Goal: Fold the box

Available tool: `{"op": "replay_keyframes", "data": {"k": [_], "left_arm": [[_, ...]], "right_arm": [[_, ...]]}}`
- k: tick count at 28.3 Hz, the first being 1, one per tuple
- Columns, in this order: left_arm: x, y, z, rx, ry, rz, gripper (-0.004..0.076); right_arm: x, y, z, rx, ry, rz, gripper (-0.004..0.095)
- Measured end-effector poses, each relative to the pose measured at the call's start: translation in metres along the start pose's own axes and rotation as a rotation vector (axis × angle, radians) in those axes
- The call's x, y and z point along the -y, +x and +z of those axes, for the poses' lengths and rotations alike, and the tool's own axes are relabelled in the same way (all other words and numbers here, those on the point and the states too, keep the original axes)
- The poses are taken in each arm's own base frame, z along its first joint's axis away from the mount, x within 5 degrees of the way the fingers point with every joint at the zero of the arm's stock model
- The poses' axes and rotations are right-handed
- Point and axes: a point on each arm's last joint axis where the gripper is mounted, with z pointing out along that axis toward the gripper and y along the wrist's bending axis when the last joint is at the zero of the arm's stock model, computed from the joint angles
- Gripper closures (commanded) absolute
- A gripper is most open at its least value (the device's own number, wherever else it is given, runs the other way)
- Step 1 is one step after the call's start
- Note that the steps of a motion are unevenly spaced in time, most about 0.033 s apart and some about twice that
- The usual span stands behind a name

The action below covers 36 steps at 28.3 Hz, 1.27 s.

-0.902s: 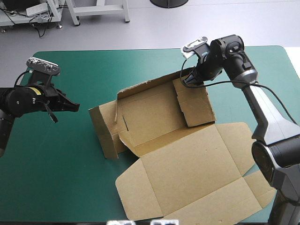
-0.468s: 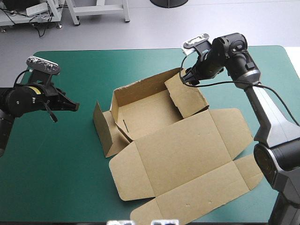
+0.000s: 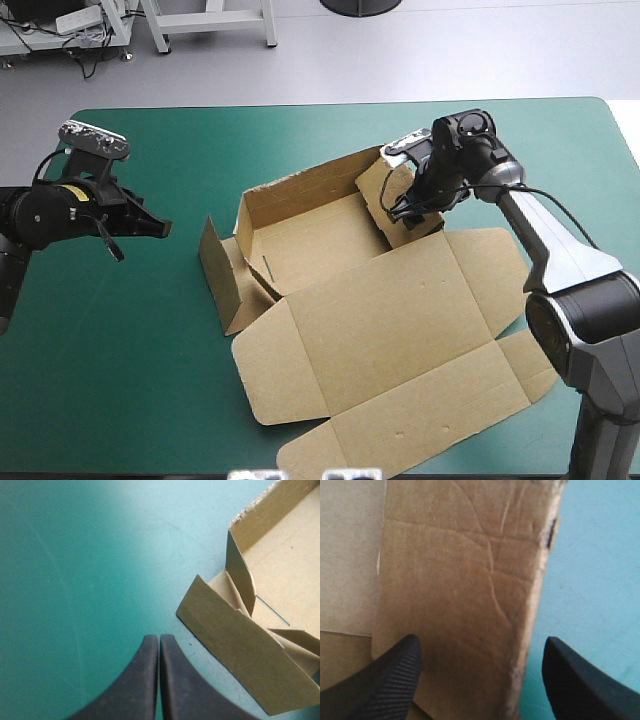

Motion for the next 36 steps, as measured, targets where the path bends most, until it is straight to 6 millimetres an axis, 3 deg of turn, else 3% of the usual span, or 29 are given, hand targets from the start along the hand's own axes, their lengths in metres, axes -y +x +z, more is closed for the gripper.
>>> {"op": "replay_keyframes", "data": {"k": [5,8,9,11,19,23,29,33,34,36], "left_arm": [[0.002,0.002,0.000,-0.018,0.018,-0.003,0.0727],[0.002,0.002,0.000,-0.023,0.020,-0.003,0.0727],[0.002,0.002,0.000,-0.024,0.020,-0.002,0.0727],[0.002,0.002,0.000,-0.026,0.021,-0.001,0.0727],[0.002,0.002,0.000,-0.021,0.019,-0.016,0.0726],[0.001,0.001,0.000,-0.009,0.015,-0.046,0.0726],[-0.007,0.001,0.000,0.008,-0.025,-0.098,0.0726],[-0.034,0.007,0.003,-0.007,-0.104,-0.177,0.0726],[-0.051,0.013,0.008,-0.027,-0.130,-0.222,0.0726],[-0.072,0.021,0.017,-0.040,-0.111,-0.296,0.0726]], "right_arm": [[0.000,-0.002,0.031,-0.062,-0.020,0.000,0.0350],[0.000,-0.005,0.043,-0.075,-0.036,0.005,0.0594],[0.000,-0.006,0.043,-0.071,-0.039,0.005,0.0747],[-0.001,-0.010,0.040,-0.051,-0.050,0.008,0.0925],[0.001,-0.023,0.013,0.049,-0.038,-0.006,0.0928],[0.007,-0.019,-0.016,0.104,-0.022,0.001,0.0928],[0.042,0.005,-0.092,0.301,-0.105,0.110,0.0928],[0.060,0.026,-0.139,0.433,-0.124,0.159,0.0928],[0.066,0.037,-0.158,0.484,-0.119,0.176,0.0928],[0.072,0.048,-0.177,0.527,-0.095,0.192,0.0928]]}}
